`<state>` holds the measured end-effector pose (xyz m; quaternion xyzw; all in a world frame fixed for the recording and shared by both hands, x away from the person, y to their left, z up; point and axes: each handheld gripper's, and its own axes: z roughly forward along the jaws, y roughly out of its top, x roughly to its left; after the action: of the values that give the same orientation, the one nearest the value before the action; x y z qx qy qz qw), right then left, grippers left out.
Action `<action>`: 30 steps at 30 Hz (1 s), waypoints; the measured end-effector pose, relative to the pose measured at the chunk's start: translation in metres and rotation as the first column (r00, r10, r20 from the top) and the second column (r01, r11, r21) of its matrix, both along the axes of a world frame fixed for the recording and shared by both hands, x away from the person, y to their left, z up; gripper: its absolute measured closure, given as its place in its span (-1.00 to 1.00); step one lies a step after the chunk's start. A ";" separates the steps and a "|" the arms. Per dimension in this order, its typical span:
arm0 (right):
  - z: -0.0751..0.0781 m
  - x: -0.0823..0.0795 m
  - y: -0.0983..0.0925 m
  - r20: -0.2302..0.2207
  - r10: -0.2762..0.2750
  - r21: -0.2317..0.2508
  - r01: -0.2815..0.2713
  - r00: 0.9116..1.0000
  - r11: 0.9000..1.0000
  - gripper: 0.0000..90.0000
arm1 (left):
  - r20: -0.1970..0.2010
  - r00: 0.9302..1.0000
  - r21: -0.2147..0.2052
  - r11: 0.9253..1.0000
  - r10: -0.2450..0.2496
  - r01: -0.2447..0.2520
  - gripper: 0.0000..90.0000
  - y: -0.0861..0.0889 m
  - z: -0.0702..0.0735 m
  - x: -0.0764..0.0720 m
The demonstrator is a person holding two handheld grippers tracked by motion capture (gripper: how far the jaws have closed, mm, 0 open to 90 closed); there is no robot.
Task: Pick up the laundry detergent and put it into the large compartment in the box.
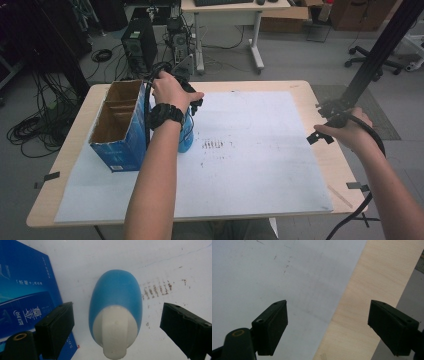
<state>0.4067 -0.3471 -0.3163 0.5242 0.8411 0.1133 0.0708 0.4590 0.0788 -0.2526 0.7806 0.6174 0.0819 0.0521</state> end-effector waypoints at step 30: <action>-0.006 0.001 -0.001 -0.010 0.000 -0.004 0.000 1.000 1.000 -0.64 | -0.039 0.999 0.031 0.999 -0.005 0.006 -0.74 -0.003 -0.016 0.005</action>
<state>0.4078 -0.3484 -0.3223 0.5247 0.8416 0.1088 0.0676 0.4644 0.0755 -0.2688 0.7846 0.6147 0.0763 0.0281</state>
